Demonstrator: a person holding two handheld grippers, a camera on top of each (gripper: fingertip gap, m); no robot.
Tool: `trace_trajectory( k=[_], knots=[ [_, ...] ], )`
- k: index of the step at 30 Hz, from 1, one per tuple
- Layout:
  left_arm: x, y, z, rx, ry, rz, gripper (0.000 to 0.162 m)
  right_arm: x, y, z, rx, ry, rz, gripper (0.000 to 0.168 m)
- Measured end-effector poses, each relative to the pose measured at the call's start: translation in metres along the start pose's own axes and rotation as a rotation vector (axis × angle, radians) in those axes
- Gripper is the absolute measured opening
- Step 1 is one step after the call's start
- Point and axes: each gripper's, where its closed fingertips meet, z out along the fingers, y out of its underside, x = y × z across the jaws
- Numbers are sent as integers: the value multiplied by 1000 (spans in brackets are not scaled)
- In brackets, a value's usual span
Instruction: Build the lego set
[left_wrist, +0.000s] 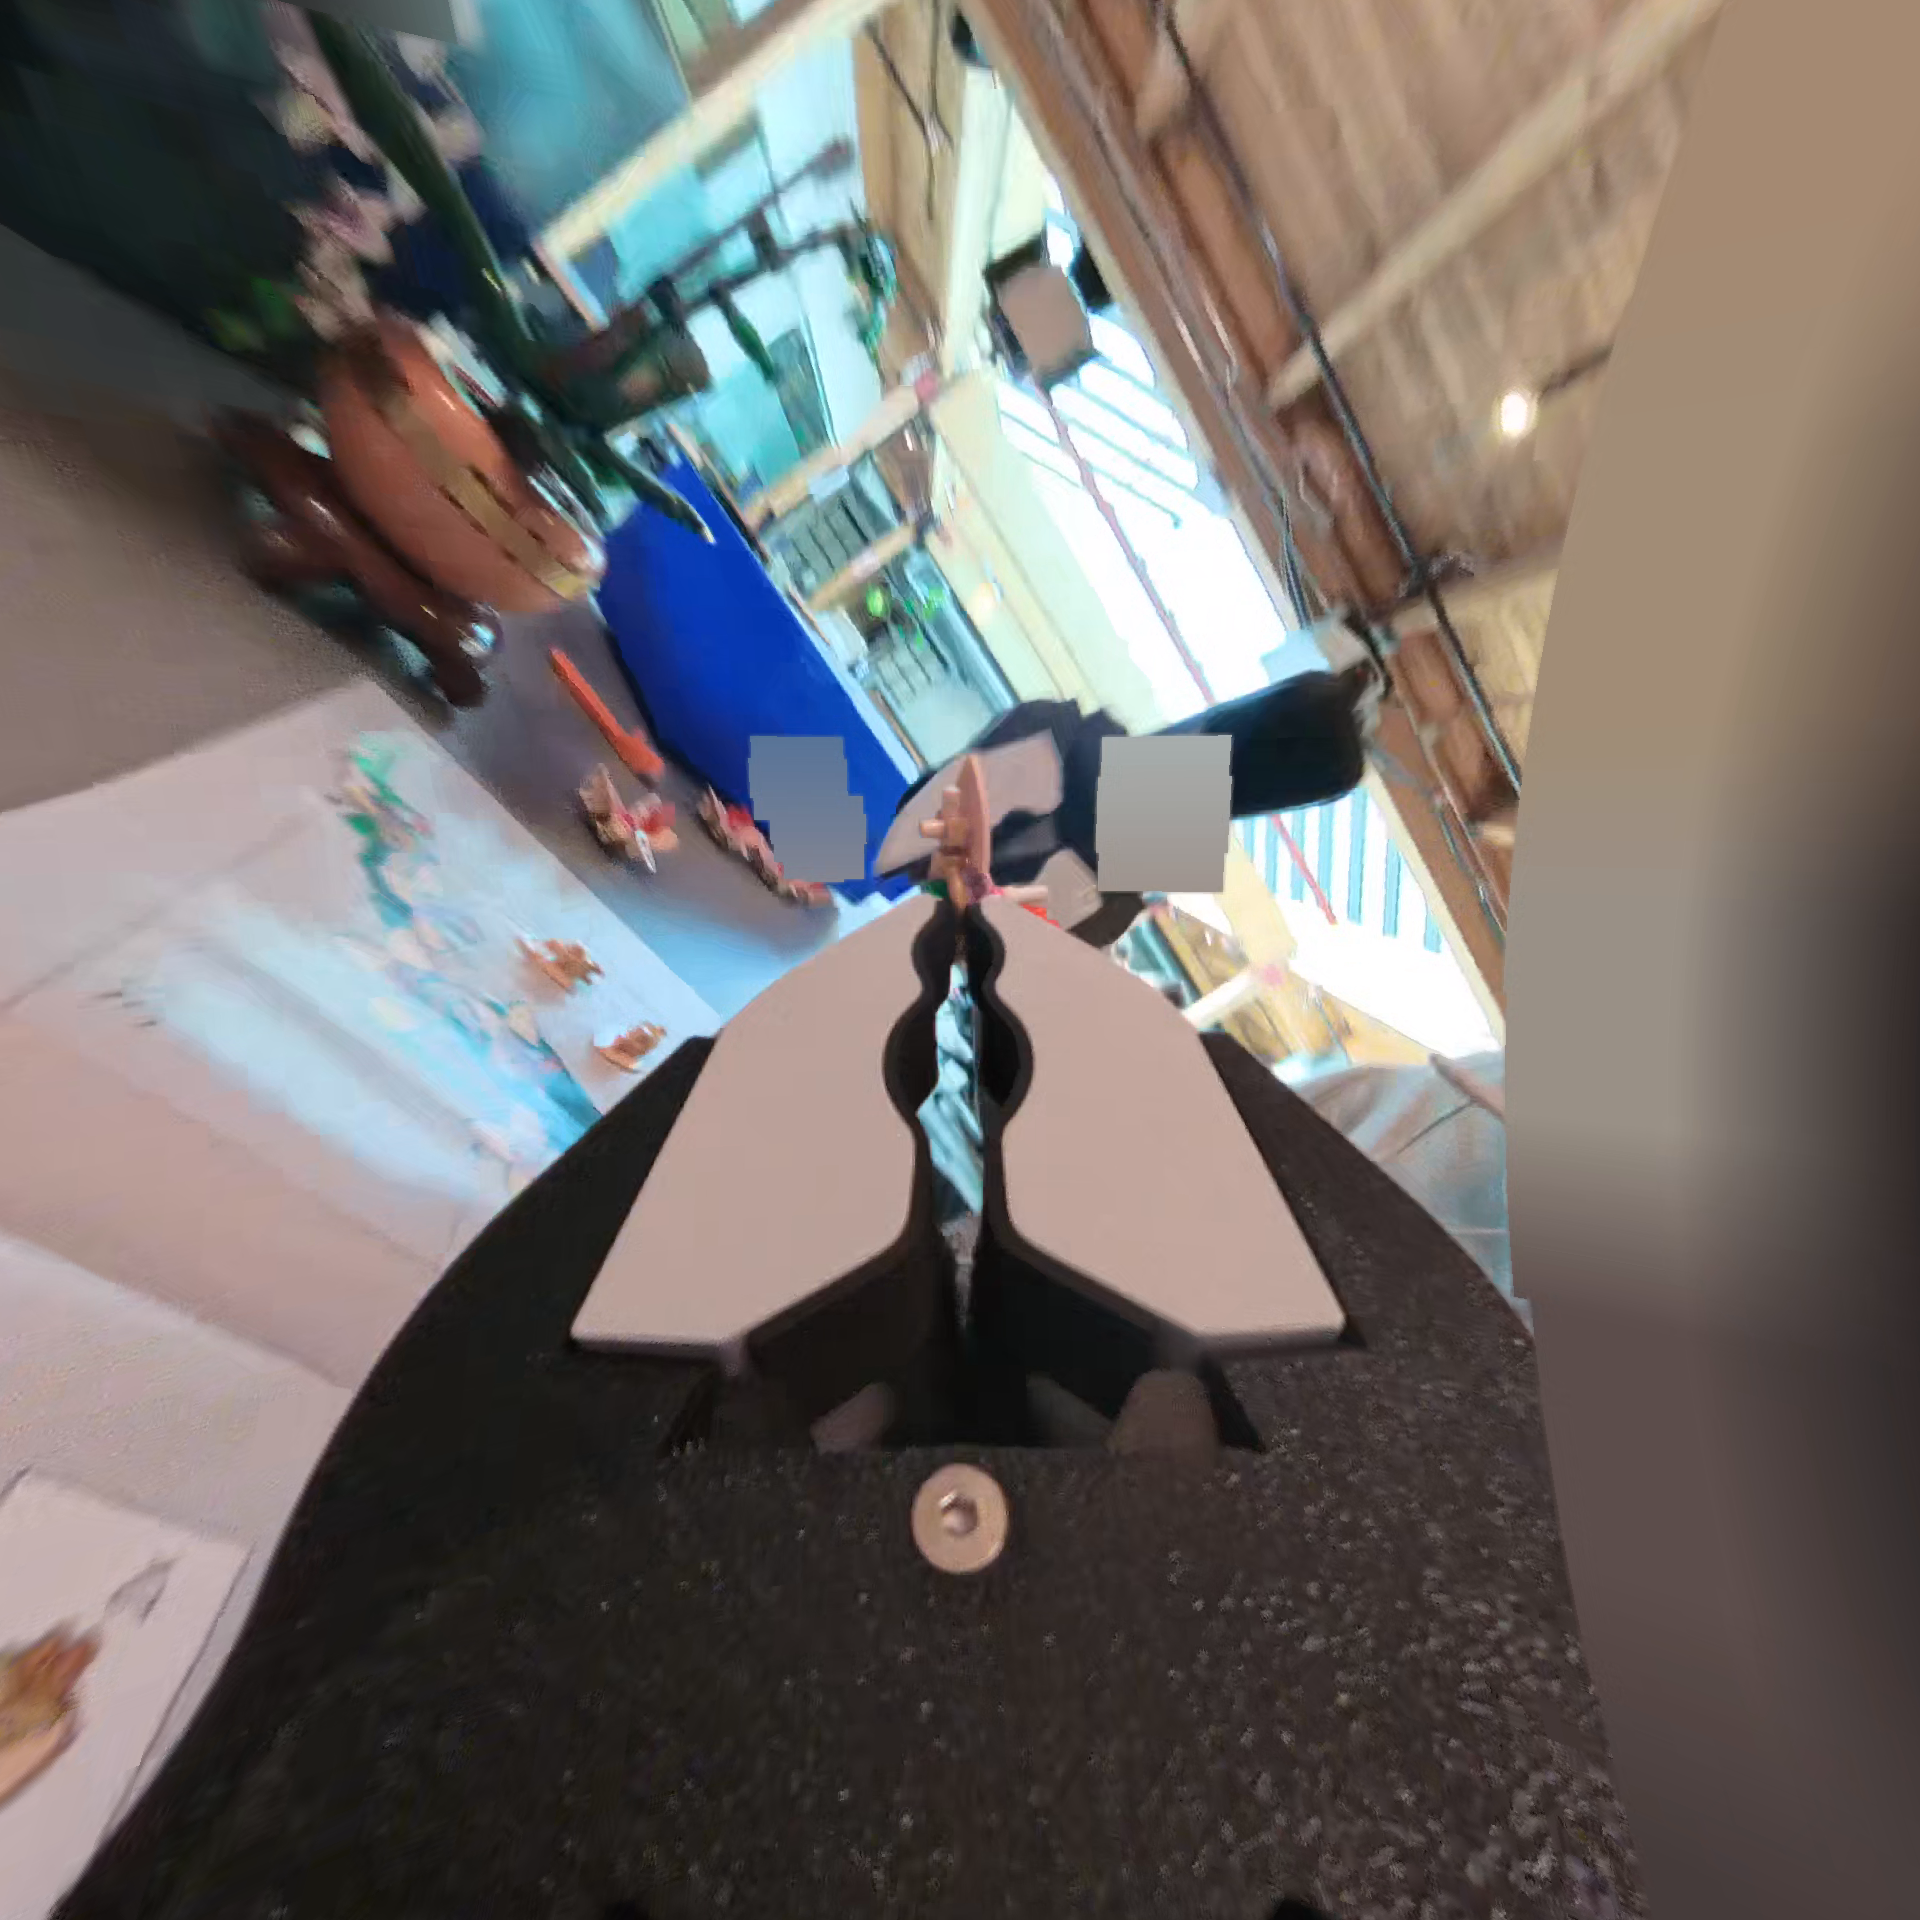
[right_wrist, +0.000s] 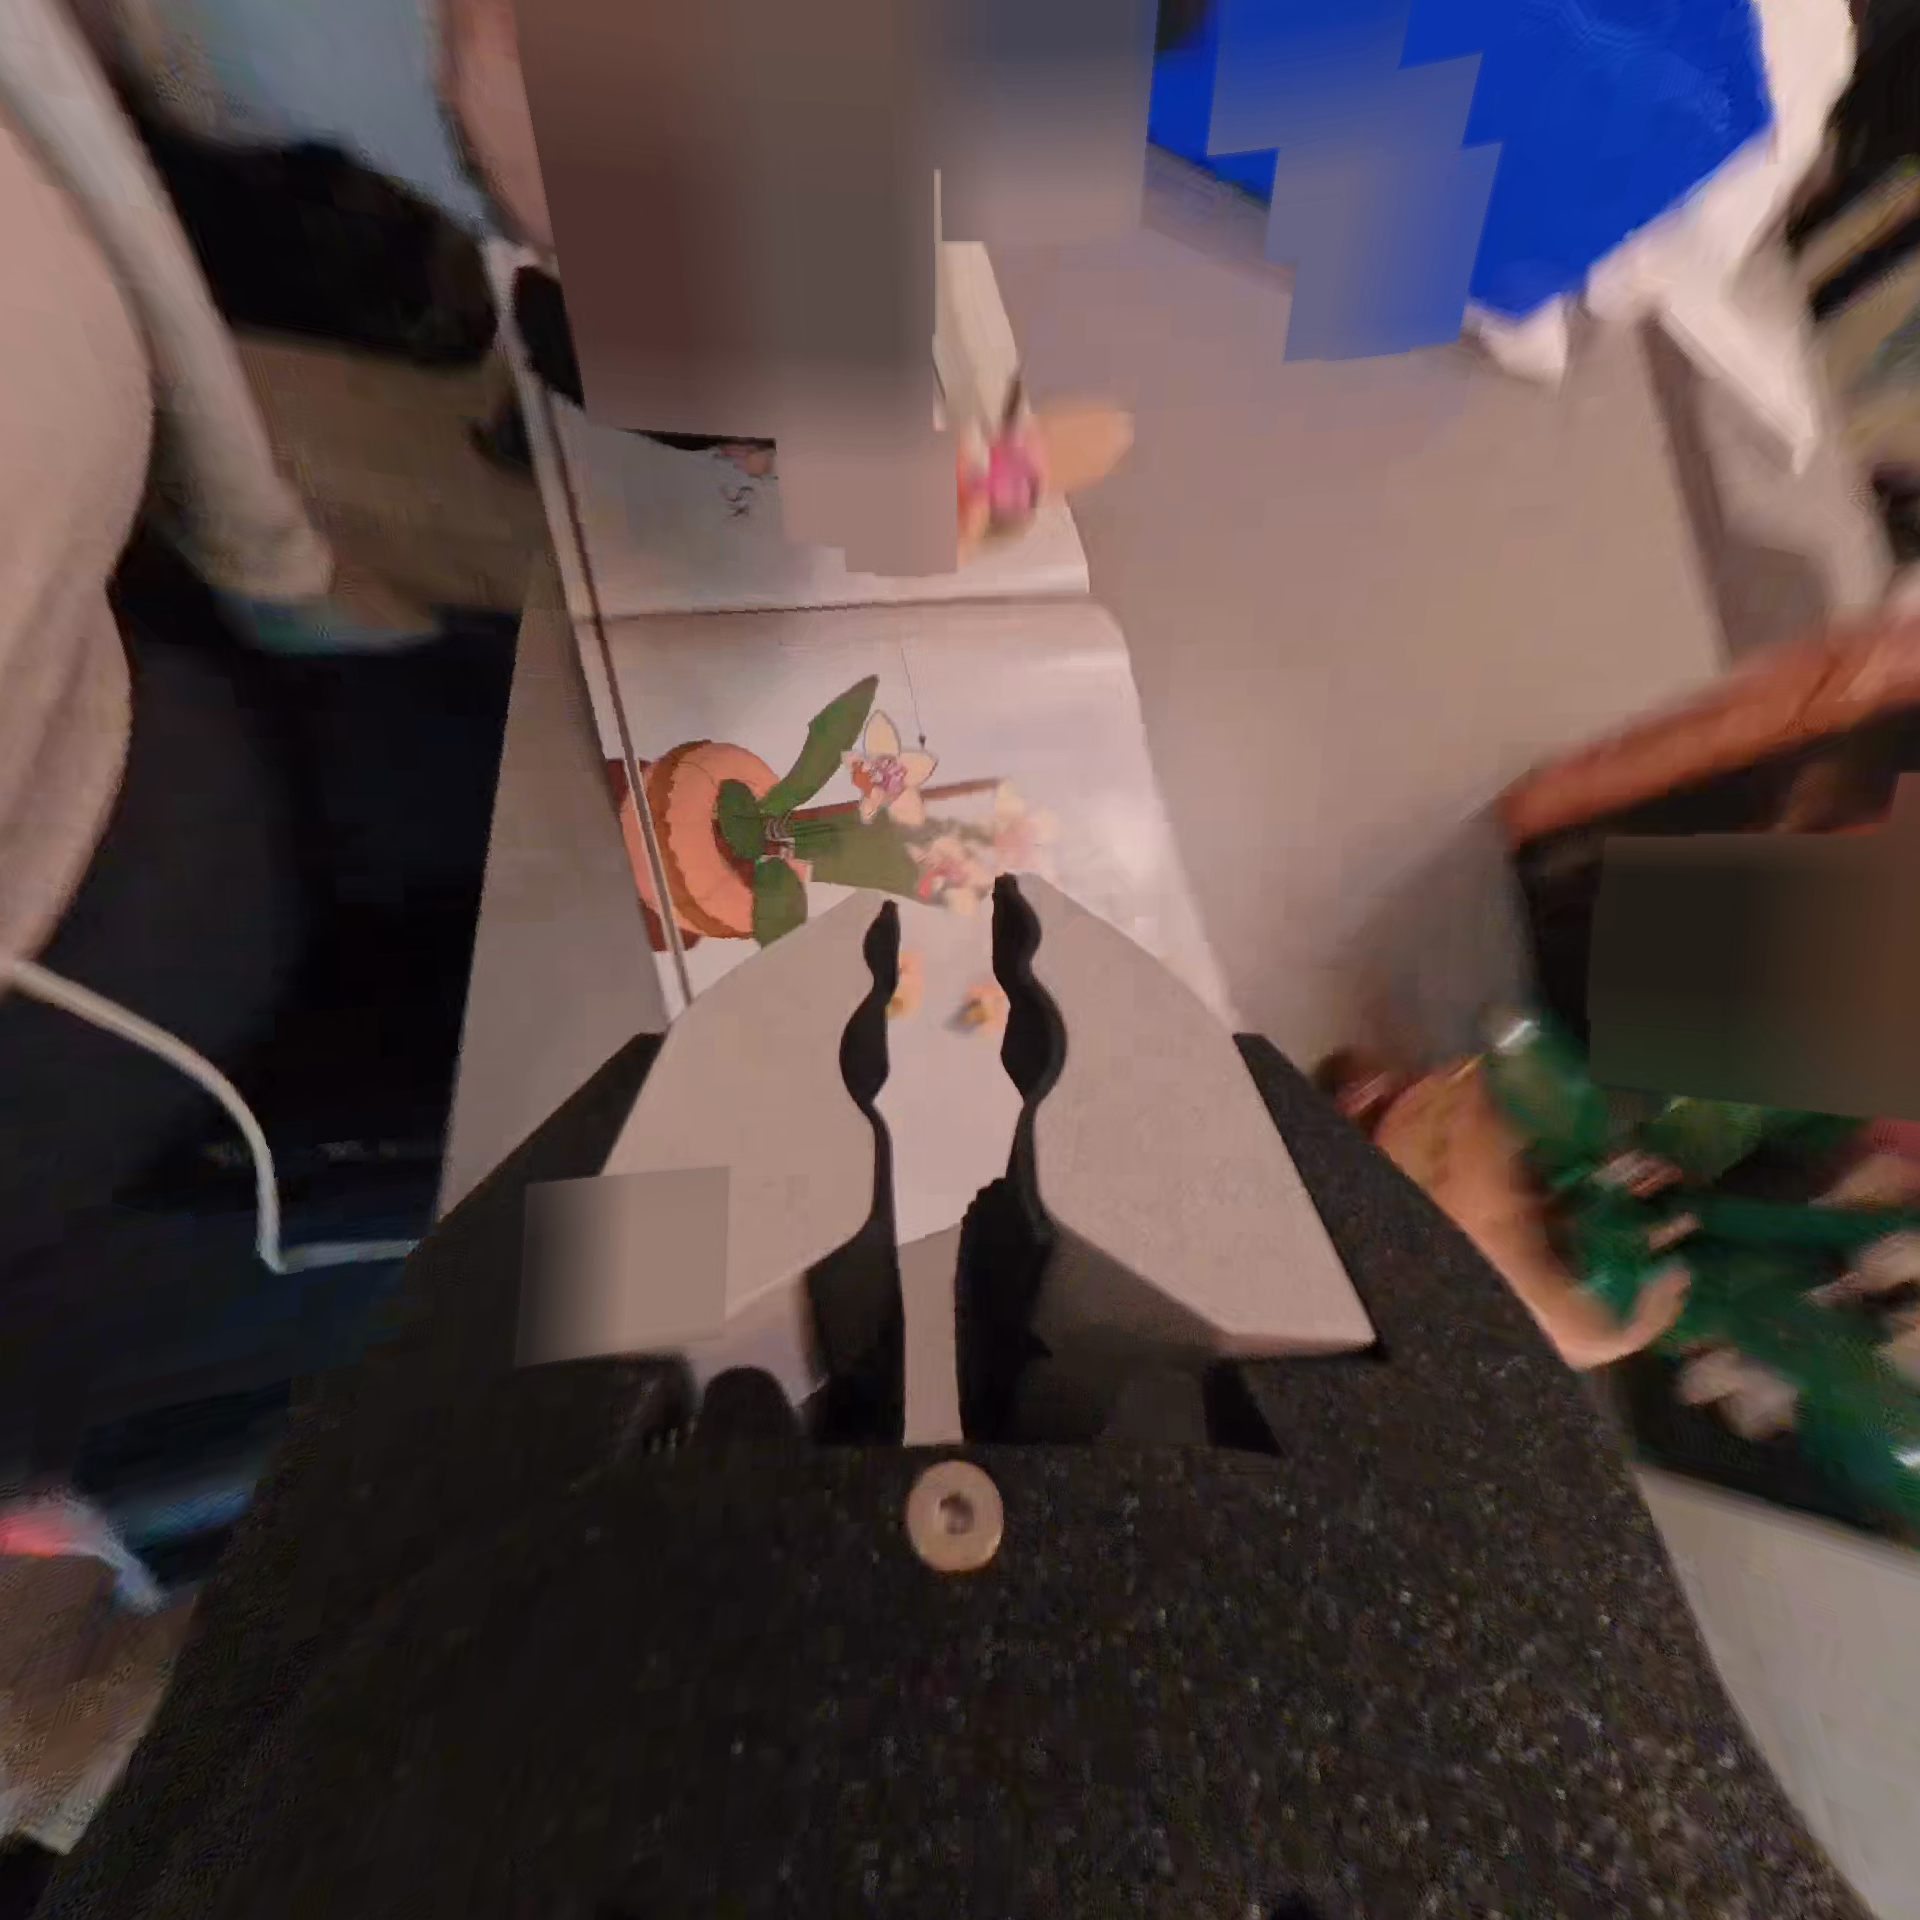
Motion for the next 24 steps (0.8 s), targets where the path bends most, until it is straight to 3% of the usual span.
trace_trajectory(
  k=[1,5,15,19,21,24],
  knots=[
    [-2,-6,-6,47,-15,-3,1,2,14,6,-1,27,140,15],
    [-9,-7,-13,109,-54,-6,1,-10,54,37,-110,18,444,17],
    [-18,7,-4,46,-75,35,1,-12,64,67,-405,-69,344,8],
    [-18,10,-2,32,-77,42,2,-13,66,69,-435,-91,355,2],
    [-18,7,-4,52,-67,29,2,-9,62,69,-370,-51,396,2],
    [-17,3,-7,82,-51,10,1,-2,24,71,4,-9,628,2]
  ],
)
